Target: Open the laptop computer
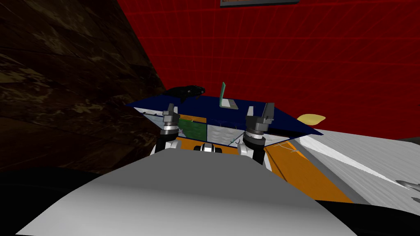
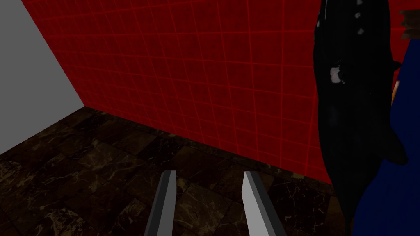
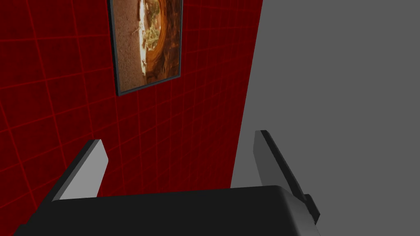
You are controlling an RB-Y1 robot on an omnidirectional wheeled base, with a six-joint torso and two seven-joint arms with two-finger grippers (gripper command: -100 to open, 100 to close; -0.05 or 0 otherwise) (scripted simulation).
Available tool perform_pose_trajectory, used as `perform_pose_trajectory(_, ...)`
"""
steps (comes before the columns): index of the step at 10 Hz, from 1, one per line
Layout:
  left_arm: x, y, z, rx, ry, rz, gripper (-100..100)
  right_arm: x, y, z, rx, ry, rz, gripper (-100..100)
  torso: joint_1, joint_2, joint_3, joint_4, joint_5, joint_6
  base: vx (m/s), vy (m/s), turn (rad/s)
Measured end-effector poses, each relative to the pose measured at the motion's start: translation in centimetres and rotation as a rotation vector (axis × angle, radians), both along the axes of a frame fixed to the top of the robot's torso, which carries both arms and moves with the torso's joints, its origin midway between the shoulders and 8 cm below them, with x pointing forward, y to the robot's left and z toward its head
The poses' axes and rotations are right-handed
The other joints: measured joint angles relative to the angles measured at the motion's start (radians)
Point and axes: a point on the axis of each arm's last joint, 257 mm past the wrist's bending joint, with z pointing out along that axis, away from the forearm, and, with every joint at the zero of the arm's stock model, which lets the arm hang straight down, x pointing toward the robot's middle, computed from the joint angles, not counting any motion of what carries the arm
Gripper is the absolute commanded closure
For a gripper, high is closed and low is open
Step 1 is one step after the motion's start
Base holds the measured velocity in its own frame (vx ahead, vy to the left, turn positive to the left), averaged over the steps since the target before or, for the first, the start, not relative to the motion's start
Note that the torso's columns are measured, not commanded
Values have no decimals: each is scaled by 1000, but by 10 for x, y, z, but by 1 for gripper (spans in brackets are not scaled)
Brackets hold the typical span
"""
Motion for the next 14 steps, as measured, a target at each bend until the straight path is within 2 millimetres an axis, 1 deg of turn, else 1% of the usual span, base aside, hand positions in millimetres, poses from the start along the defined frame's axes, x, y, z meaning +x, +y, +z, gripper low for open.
perform_pose_trajectory(2,0,0,0,0,0,0,0,6,-1,-18,-68,54,-18,-100,2,12,-24,13,1,0,-12,93,-12)
perform_pose_trajectory(4,0,0,0,0,0,0,0,12,-8,-33,-134,107,-42,-100,-1,12,-26,14,0,0,1,77,-7)
perform_pose_trajectory(8,0,0,0,0,0,0,0,25,-34,-72,-299,230,-104,-100,-1,13,-25,14,0,0,-10,94,-11)
perform_pose_trajectory(9,0,0,0,0,0,0,0,26,-36,-77,-329,248,-111,-100,-2,13,-25,14,0,0,-14,94,-9)
perform_pose_trajectory(10,0,0,0,0,0,0,0,29,-44,-88,-374,281,-132,-100,-1,13,-25,14,0,0,-11,81,-11)
perform_pose_trajectory(11,0,0,0,0,0,0,0,29,-49,-92,-407,300,-140,-100,-1,13,-25,14,0,0,-4,91,-7)
perform_pose_trajectory(12,0,0,0,0,0,0,0,29,-60,-102,-453,334,-163,-100,-1,12,-25,14,0,0,-6,88,-12)
perform_pose_trajectory(13,0,0,0,0,0,0,0,30,-64,-106,-488,352,-171,-100,-1,12,-25,14,0,0,-20,126,-6)
perform_pose_trajectory(14,0,0,0,0,0,0,0,30,-77,-114,-536,385,-195,-100,1,13,-25,14,0,0,-14,103,-16)
